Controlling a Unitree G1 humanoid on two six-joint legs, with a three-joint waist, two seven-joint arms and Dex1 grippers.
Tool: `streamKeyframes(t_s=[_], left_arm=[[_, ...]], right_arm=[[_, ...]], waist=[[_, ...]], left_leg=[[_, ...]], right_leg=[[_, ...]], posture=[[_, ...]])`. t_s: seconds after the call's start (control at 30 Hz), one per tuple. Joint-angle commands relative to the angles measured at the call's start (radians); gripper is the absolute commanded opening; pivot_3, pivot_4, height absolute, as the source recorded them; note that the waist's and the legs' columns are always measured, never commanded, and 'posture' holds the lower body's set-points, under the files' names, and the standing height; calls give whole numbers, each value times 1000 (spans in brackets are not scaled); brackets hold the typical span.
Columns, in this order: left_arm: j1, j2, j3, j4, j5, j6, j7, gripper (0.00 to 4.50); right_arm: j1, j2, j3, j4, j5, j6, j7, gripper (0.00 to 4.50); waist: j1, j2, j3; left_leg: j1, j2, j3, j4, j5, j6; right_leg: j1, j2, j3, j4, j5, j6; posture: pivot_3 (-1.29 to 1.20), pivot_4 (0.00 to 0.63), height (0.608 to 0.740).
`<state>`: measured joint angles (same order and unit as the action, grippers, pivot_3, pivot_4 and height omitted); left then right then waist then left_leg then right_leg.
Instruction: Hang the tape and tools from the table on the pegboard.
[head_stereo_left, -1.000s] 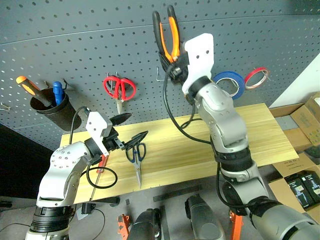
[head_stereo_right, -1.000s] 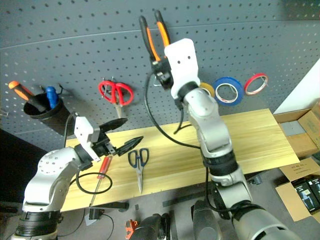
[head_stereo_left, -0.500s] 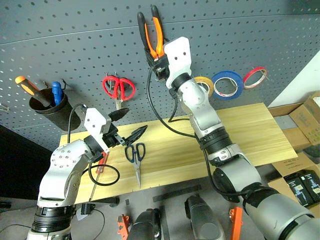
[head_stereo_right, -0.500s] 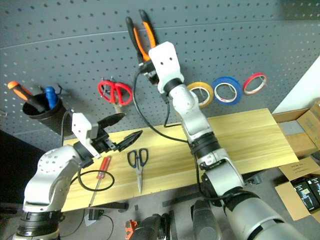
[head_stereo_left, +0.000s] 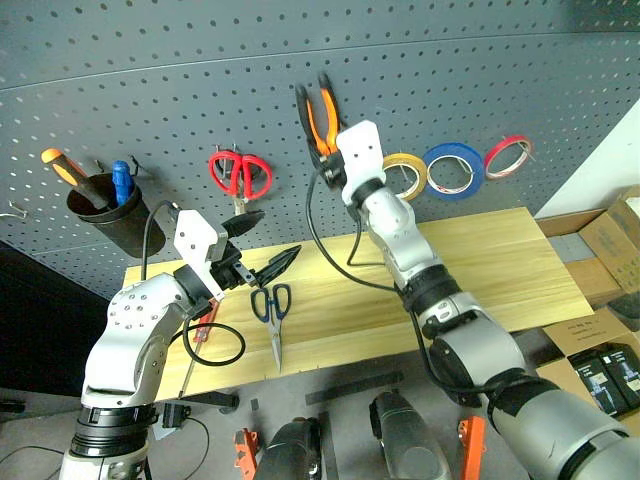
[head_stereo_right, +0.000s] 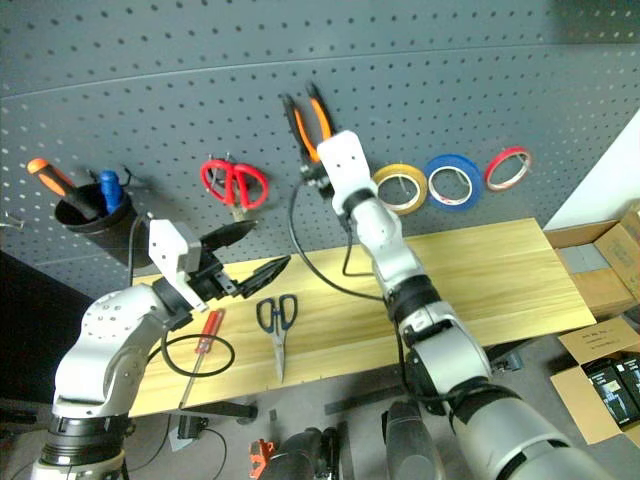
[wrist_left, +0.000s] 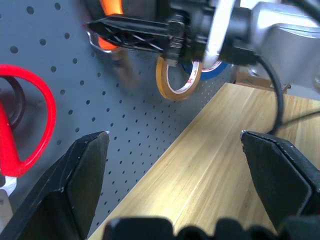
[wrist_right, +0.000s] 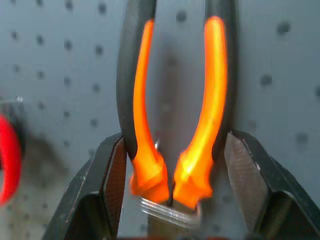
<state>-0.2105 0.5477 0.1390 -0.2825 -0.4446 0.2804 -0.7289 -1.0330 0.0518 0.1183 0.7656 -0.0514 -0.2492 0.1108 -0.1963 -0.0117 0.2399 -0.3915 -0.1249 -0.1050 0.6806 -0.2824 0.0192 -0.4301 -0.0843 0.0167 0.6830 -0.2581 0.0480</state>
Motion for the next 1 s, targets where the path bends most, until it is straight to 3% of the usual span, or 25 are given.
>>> streamKeyframes(t_s=[0.03, 0.13, 0.17, 0.23, 0.33, 0.53, 0.7, 0.83, 1.0], left_arm=[[-15, -5, -4, -14, 5, -20, 2, 4500], [-23, -7, -11, -5, 11, -22, 6, 4500], [-25, -7, -14, -1, 17, -21, 11, 4500], [-26, -10, -18, 5, 28, -11, 28, 4500], [-17, -13, -29, 4, 45, 29, 65, 4500], [43, -14, -74, -40, 65, 155, 130, 4500], [108, -6, -180, -92, 173, 365, 261, 4500], [142, -74, -224, -124, 206, 574, 393, 4500], [106, -193, -240, -53, 284, 731, 567, 4500]], right_arm=[[15, 1, -15, -80, 8, 52, 1, 2393], [37, 0, -17, -126, 21, 107, 22, 2393], [45, 0, -19, -146, 25, 130, 28, 2940], [63, -2, -22, -191, 38, 186, 53, 3382], [97, -17, -4, -278, 60, 368, 129, 4428], [242, -109, 54, -614, 96, 740, 278, 4489], [397, -237, 110, -991, 238, 1030, 452, 4489], [510, -339, 108, -1210, 397, 1218, 556, 4489], [557, -414, 104, -1309, 480, 1307, 576, 4489]], waist=[[1, 0, 0], [2, 0, 0], [2, 0, 0], [2, 0, 0], [2, 0, 0], [2, 0, 0], [9, 0, 0], [16, -1, 0], [39, -1, 0]], left_leg=[[0, 0, 0, 0, 0, 0], [0, 0, -1, 0, 0, 0], [0, 0, -1, 0, 0, 0], [0, 0, -1, 0, 0, 0], [0, 0, 0, 0, 0, 0], [-1, 1, -1, -1, 0, 0], [-3, 1, -1, -1, 0, 0], [-3, 1, 0, -1, -1, 1], [-3, 1, 0, -1, -2, 4]], right_leg=[[0, 0, 0, 0, 0, 0], [0, 0, -1, 0, 0, 0], [0, 0, -1, 0, 0, 0], [0, 0, -1, -1, 0, 0], [0, 0, 0, -1, 0, 0], [-1, 0, -1, -1, 0, 0], [-3, 0, 0, -1, 0, 0], [-3, 0, 0, -1, 0, 0], [-2, 0, -1, -1, 0, 1]], posture=[[-184, 203, 740], [-187, 204, 740], [-188, 204, 740], [-190, 205, 740], [-193, 206, 740], [-200, 215, 740], [-211, 227, 740], [-225, 233, 740], [-246, 241, 740]])
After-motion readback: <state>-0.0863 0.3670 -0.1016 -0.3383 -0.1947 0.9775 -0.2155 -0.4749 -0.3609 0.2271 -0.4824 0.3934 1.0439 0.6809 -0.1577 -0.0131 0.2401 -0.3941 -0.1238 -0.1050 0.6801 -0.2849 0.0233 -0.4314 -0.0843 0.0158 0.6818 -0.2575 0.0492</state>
